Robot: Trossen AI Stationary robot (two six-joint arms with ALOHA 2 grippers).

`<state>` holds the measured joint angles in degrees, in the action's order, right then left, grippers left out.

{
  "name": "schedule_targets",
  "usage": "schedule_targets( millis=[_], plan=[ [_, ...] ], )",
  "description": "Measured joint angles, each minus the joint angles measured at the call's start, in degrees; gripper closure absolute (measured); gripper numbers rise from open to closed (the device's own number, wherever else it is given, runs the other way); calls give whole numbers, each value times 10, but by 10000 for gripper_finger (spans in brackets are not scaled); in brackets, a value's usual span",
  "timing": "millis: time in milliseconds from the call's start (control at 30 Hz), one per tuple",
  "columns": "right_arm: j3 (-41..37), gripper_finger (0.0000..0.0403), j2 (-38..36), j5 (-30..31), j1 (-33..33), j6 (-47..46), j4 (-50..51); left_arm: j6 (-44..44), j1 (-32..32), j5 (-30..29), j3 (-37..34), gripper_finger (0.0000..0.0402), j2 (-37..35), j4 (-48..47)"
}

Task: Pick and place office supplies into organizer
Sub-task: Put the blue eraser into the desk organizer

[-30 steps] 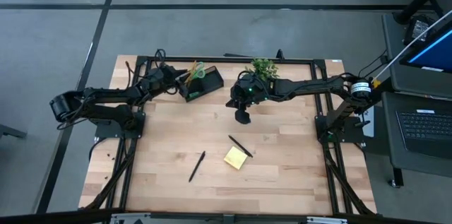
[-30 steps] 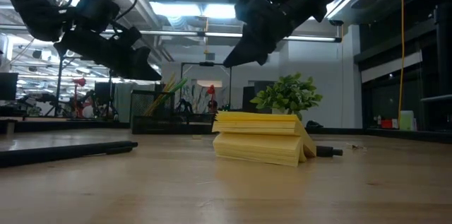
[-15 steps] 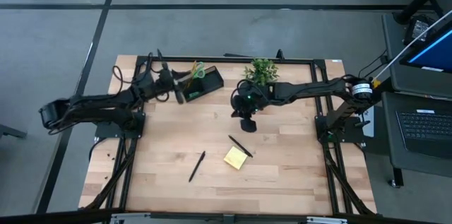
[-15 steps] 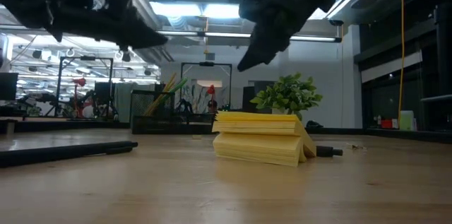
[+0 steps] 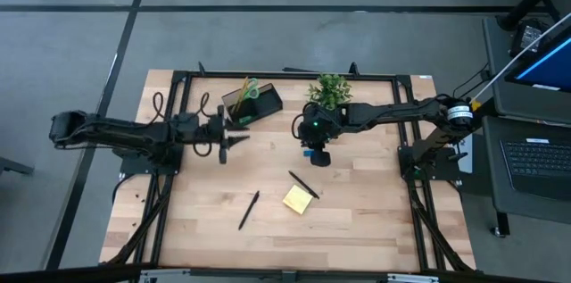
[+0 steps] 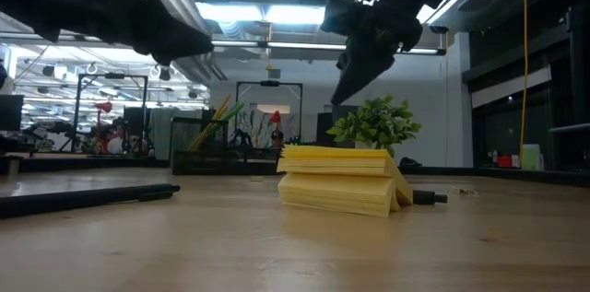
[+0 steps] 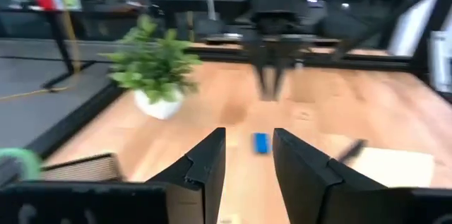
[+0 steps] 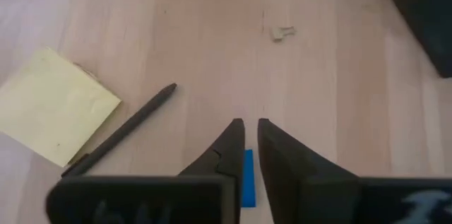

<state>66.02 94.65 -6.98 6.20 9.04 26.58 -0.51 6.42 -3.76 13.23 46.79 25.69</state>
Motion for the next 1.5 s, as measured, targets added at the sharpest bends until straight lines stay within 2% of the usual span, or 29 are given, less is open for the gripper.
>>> schedule_targets(
  millis=[133,300,433,600,800,1000,1133,1333,1500],
  plan=[
    [0,334,6,0,0,4,7,-19,-63,-2,0,277,6,-5],
    [0,283,27,-1,-2,3,22,-41,-122,-30,0,270,26,-2],
    [0,245,58,-1,-1,13,53,-45,-148,-60,0,271,43,-4],
    [-1,217,93,0,0,36,60,-53,-162,-109,0,270,57,-2],
    [0,209,127,54,1,35,55,-64,-162,-133,0,268,68,-2],
    [3,208,159,51,2,35,54,-78,-162,-134,0,268,69,-2],
    [3,208,166,14,3,31,54,-79,-162,-135,0,268,69,-1],
    [2,209,167,4,3,-4,57,-79,-162,-140,0,268,69,-1],
    [2,228,168,1,3,-27,57,-79,-162,-148,0,268,69,-1]
  ],
)
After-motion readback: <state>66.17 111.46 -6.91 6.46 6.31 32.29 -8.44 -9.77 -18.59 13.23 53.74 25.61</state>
